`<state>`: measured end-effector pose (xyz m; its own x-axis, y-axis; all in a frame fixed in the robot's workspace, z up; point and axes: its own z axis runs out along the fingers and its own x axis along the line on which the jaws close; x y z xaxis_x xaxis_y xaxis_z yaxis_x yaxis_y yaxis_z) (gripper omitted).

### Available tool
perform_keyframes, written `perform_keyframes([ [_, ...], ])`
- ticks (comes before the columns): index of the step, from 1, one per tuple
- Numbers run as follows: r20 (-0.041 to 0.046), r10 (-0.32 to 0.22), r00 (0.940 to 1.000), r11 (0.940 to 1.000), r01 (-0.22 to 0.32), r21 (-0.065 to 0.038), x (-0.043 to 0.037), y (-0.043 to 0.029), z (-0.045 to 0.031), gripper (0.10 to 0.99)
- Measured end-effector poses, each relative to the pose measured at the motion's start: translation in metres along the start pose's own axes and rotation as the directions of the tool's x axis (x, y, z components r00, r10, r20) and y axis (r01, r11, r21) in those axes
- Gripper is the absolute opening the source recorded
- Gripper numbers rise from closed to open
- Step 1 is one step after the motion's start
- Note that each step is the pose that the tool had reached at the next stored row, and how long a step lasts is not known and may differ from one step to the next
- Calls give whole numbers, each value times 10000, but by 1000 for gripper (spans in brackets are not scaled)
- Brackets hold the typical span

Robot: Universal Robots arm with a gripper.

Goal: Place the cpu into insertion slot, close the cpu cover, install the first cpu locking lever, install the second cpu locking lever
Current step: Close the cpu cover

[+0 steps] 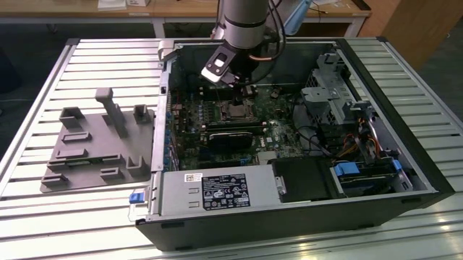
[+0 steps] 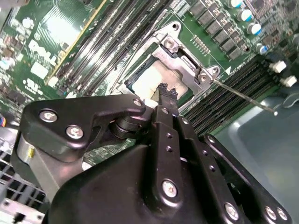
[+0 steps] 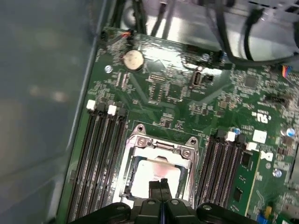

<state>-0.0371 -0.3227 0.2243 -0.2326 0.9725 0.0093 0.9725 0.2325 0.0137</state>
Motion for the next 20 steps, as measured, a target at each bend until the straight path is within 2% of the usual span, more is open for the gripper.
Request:
perform_keyframes([
  [5, -17, -891, 9960, 9960, 891, 7, 0, 0, 0, 102],
  [10, -31, -1789, 9839, 9839, 1789, 13, 0, 0, 1, 102],
  [11, -36, -2142, 9768, 9768, 2142, 15, 0, 0, 1, 102],
  [14, -45, -2666, 9638, 9638, 2666, 18, 0, 0, 1, 102],
  [16, -50, -3026, 9531, 9531, 3027, 21, 0, 0, 1, 102],
  [20, -64, -3703, 9289, 9289, 3703, 22, 0, 0, 1, 102],
])
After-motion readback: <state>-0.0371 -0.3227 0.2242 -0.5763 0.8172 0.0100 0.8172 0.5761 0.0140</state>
